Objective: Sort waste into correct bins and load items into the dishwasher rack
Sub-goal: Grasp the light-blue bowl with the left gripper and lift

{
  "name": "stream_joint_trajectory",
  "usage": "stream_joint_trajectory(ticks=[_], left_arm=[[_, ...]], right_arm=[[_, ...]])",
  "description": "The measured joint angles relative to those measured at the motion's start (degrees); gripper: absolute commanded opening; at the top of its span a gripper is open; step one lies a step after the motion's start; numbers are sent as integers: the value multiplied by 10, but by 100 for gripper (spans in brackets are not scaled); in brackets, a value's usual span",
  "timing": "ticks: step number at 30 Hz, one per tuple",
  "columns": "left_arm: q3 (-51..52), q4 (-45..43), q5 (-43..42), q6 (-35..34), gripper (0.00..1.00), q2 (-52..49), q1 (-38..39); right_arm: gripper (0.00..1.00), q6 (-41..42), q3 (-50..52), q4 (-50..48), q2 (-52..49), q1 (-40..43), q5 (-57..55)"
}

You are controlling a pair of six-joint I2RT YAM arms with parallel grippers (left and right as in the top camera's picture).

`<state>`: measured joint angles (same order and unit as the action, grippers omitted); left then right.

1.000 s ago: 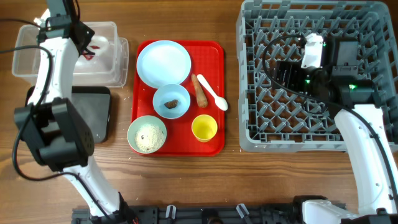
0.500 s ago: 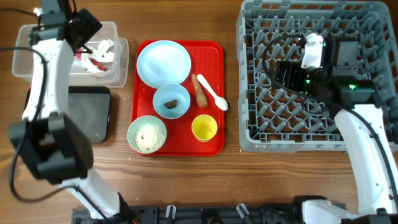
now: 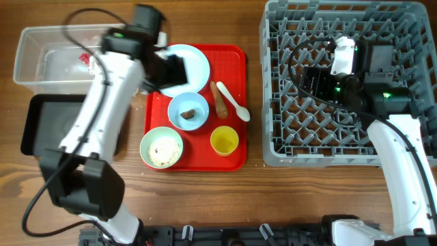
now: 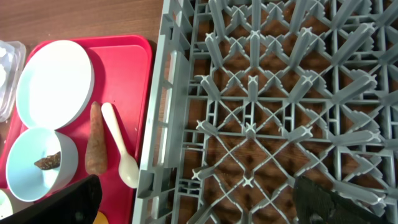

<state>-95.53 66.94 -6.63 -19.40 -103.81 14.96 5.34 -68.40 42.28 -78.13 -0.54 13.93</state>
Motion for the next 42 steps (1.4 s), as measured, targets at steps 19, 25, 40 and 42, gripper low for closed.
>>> stream_joint_trajectory(ticks=[19, 25, 40, 42], left_arm=[[259, -326, 68, -23, 52, -4, 140], [265, -332, 68, -23, 50, -6, 140], [266, -341, 68, -23, 19, -43, 140], [266, -342, 68, -22, 12, -43, 140]], right_arm=[[100, 0, 0, 12, 0, 0, 0], [100, 1, 0, 13, 0, 0, 0], [100, 7, 0, 4, 0, 0, 0], [100, 7, 0, 5, 0, 0, 0]])
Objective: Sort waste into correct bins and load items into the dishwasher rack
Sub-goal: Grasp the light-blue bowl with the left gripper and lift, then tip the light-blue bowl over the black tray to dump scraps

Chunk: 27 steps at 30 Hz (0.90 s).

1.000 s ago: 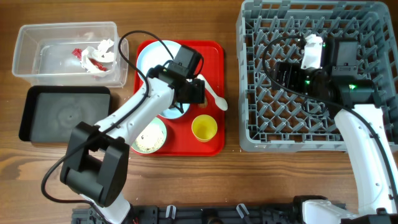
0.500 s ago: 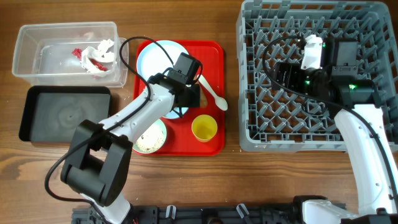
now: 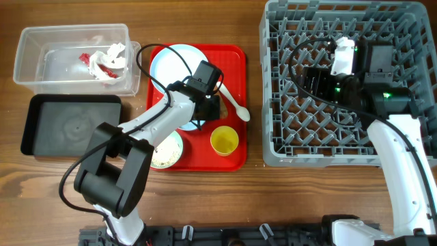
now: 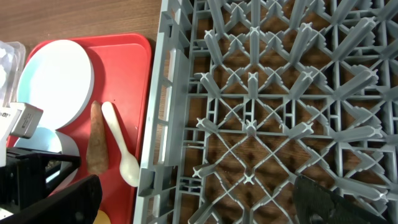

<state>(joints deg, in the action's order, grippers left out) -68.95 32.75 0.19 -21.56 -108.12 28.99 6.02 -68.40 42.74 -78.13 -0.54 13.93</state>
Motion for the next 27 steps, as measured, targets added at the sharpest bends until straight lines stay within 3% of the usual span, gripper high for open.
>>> stream_joint_trajectory(ticks=[4, 19, 27], left_arm=[[0, 0, 5, 0, 4, 0, 0], [-69, 120, 1, 0, 4, 6, 1], [-131, 205, -25, -4, 4, 78, -42]], right_arm=[[100, 0, 0, 0, 0, 0, 0], [100, 0, 0, -7, 0, 0, 0], [100, 0, 0, -7, 0, 0, 0]])
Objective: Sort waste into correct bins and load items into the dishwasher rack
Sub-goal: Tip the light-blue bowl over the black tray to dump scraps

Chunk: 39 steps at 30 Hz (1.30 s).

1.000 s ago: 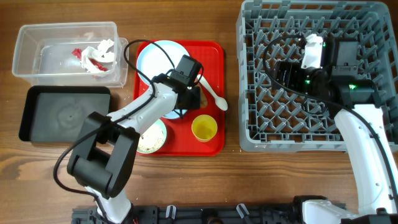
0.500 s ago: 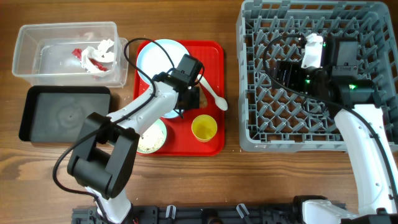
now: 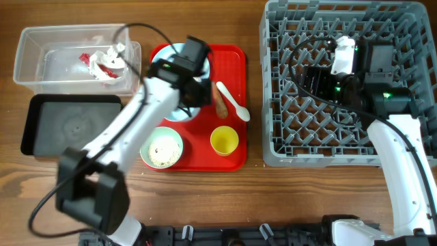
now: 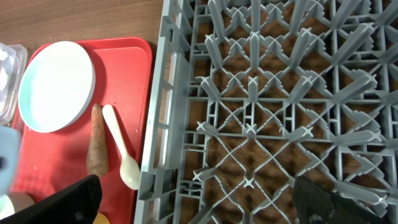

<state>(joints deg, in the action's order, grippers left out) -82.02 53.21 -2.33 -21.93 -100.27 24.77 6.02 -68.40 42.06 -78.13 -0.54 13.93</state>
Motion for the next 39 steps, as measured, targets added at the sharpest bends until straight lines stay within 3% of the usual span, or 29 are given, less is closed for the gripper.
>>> stream_joint_trajectory(ticks=[9, 19, 23, 30, 39], left_arm=[[-6, 83, -111, -3, 4, 55, -258], [12, 80, -324, 133, 4, 54, -532], [16, 74, -492, 190, 4, 13, -641], [19, 63, -671, 215, 4, -104, -741], [19, 74, -835, 199, 4, -162, -751]], right_arm=[[100, 5, 0, -1, 0, 0, 0], [100, 7, 0, 3, 0, 0, 0], [100, 8, 0, 3, 0, 0, 0], [100, 9, 0, 3, 0, 0, 0], [100, 9, 0, 3, 0, 0, 0]])
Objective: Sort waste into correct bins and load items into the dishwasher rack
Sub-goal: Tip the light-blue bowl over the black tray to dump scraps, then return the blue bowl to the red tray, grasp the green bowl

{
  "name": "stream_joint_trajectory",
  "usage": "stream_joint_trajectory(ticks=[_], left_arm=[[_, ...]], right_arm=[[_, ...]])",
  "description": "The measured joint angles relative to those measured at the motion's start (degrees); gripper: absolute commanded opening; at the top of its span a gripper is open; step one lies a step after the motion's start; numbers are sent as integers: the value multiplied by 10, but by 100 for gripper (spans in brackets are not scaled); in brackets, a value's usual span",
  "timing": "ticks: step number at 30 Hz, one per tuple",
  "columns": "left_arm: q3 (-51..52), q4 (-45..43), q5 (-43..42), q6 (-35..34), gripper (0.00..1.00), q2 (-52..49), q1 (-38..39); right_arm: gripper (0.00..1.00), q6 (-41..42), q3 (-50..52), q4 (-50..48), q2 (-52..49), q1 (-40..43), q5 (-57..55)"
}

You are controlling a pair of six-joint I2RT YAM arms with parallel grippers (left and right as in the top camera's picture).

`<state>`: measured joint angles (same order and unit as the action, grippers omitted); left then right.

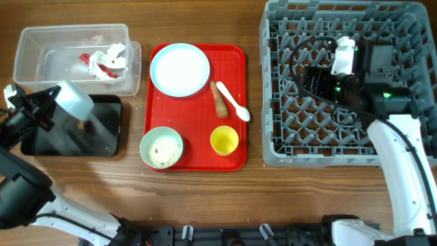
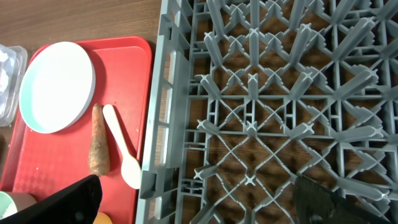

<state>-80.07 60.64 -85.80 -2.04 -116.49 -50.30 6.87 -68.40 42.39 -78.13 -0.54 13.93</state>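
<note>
My left gripper is at the far left, shut on the pale blue bowl. The bowl is tipped on its side over the black bin, and a small brown scrap shows just below it. The red tray holds a white plate, a brown carrot-like scrap, a white spoon, a yellow cup and a green bowl of rice. My right gripper hangs open over the grey dishwasher rack, holding nothing.
A clear plastic bin with red and white wrappers stands at the back left, touching the black bin's far side. The rack sits close against the red tray's right edge. Bare wood lies along the table's front.
My left gripper, then holding the blue bowl above the red tray, now holds it tipped over the black bin at the far left. The right arm has not moved.
The blue bowl with a brown scrap stood on the red tray while my left arm was over the white plate. Then the left gripper was down at the bowl. Then it held the bowl above the tray, and now over the black bin.
</note>
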Motion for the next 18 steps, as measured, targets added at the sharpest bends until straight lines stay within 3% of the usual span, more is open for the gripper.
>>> stream_joint_trajectory(ticks=[6, 12, 17, 18], left_arm=[[0, 31, -23, -30, 4, 0, 0], [1, 65, -25, 13, 4, 30, 30], [1, 16, 72, 40, 4, 164, 175], [1, -6, 140, 44, 4, 193, 244]], right_arm=[[100, 0, 0, 0, 0, 0, 0], [100, 0, 0, 2, 0, 0, 0], [100, 0, 0, 2, 0, 0, 0], [100, 0, 0, 2, 0, 0, 0]])
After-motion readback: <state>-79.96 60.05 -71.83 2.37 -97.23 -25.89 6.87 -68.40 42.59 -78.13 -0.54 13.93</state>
